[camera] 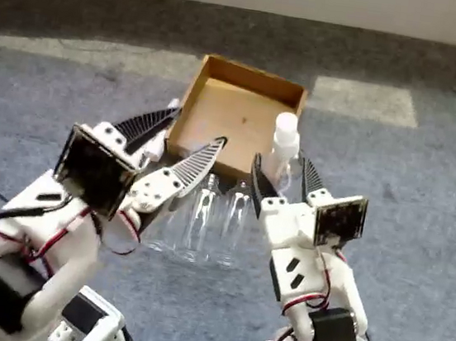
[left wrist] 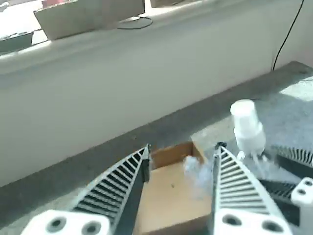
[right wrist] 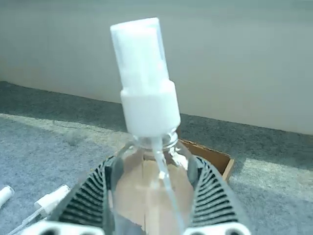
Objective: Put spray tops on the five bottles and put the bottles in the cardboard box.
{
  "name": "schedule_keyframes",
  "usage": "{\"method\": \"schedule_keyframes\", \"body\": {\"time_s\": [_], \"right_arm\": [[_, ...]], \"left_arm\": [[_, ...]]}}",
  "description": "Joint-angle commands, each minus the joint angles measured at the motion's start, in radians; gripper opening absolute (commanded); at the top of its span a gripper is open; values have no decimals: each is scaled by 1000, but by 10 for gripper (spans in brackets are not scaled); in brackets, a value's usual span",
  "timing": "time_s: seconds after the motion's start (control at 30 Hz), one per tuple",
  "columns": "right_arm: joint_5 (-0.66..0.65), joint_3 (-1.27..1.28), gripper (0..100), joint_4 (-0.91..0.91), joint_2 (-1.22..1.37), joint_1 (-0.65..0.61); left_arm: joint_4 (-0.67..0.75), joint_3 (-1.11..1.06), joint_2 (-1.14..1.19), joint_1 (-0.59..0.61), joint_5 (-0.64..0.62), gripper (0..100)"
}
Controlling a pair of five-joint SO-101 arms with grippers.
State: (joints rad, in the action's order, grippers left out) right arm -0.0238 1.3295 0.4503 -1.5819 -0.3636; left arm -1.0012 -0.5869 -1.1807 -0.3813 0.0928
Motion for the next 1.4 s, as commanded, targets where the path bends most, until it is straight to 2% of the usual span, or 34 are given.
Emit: {"method": "schedule_keyframes", "body": {"time_s": [0.0, 0.17, 0.27, 0.4, 0.53, 0.67, 0.8, 1.0, 1.37], "right_arm": [[11, -236, 4, -19, 243, 10], [55, -423, 4, -18, 472, 7], [91, -473, 4, -18, 487, 12], [86, -418, 7, -39, 472, 13], [86, -412, 5, -317, 562, 94], [86, -435, 5, -533, 843, 165], [86, -561, 5, -679, 1136, 174], [86, -750, 5, -771, 1446, 173], [87, -931, 5, -891, 1771, 163]], "left_arm": [[69, -160, -10, 56, -2, 208], [229, -404, -18, 62, -5, 208], [310, -501, -18, 76, -6, 207], [377, -579, -18, 153, -8, 204], [433, -644, -18, 173, -8, 204], [462, -680, -15, 173, -8, 204], [488, -702, -15, 173, -8, 204], [488, -707, -10, 134, -6, 204], [488, -719, -16, 130, -3, 204]]}}
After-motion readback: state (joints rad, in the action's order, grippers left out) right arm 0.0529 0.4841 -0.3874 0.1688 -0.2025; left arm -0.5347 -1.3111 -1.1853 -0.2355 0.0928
